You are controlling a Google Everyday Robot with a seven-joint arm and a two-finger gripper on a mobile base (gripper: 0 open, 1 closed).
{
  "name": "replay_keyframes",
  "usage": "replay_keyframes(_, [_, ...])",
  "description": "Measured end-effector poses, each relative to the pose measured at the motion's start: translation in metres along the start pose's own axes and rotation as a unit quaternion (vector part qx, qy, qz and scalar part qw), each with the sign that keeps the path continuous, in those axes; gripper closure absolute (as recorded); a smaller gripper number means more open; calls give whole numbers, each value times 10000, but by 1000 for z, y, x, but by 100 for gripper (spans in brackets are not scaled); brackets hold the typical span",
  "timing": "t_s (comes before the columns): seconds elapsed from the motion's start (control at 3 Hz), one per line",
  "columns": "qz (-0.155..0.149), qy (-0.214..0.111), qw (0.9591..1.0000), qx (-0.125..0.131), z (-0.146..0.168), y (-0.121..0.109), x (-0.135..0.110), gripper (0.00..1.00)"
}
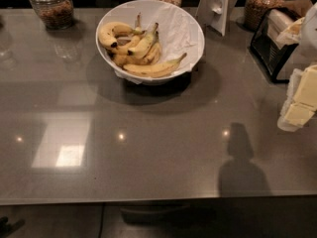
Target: Pick banana from white bowl
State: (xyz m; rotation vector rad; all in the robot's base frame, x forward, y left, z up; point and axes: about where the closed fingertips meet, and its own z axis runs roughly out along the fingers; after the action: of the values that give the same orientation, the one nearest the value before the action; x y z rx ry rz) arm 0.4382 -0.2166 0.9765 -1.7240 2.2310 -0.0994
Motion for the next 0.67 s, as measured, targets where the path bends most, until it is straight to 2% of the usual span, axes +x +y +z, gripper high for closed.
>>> replay_keyframes(0.33, [0,0,10000,0,0,0,0,0])
replay_keyframes(0.67, [-207,-242,9993,209,-3,-5,-9,0])
